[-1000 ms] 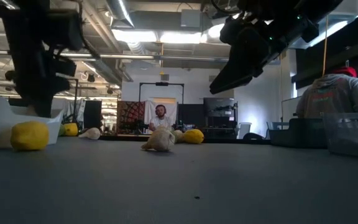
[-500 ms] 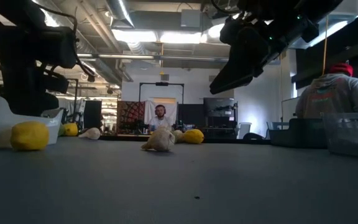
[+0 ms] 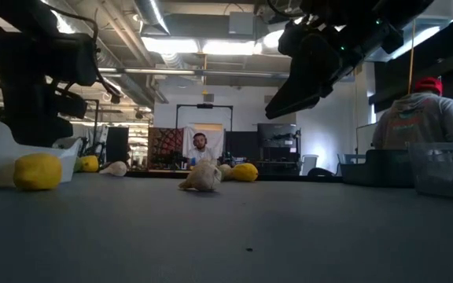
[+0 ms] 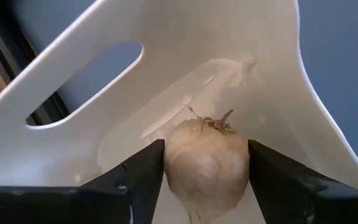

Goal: Sort produce into baskets
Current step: Put the garlic into the white bin, then put the lemon into the blue bin

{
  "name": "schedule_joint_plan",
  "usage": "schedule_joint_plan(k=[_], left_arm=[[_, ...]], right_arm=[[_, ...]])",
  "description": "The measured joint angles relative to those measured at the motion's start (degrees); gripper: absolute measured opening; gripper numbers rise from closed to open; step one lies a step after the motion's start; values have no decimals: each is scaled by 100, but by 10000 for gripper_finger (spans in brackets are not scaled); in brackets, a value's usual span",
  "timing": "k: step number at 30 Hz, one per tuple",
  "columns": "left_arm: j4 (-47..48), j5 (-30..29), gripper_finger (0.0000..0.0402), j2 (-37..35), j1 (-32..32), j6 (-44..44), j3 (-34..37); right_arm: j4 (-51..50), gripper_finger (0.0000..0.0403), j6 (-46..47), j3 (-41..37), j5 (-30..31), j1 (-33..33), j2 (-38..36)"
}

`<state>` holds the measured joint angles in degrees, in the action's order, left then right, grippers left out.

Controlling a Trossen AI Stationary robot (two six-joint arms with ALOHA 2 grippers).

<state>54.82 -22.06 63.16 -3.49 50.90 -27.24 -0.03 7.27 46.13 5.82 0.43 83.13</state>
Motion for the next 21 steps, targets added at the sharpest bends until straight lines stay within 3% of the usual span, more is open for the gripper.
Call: schedule_joint_plan(k=[17, 21], left_arm=[[381, 86, 209, -3, 11, -754, -1194], [275, 444, 204, -4, 232, -1236, -1634]], right_arm=[[-4, 182, 0, 0, 0, 0, 0], [-4, 182, 0, 0, 0, 0, 0]])
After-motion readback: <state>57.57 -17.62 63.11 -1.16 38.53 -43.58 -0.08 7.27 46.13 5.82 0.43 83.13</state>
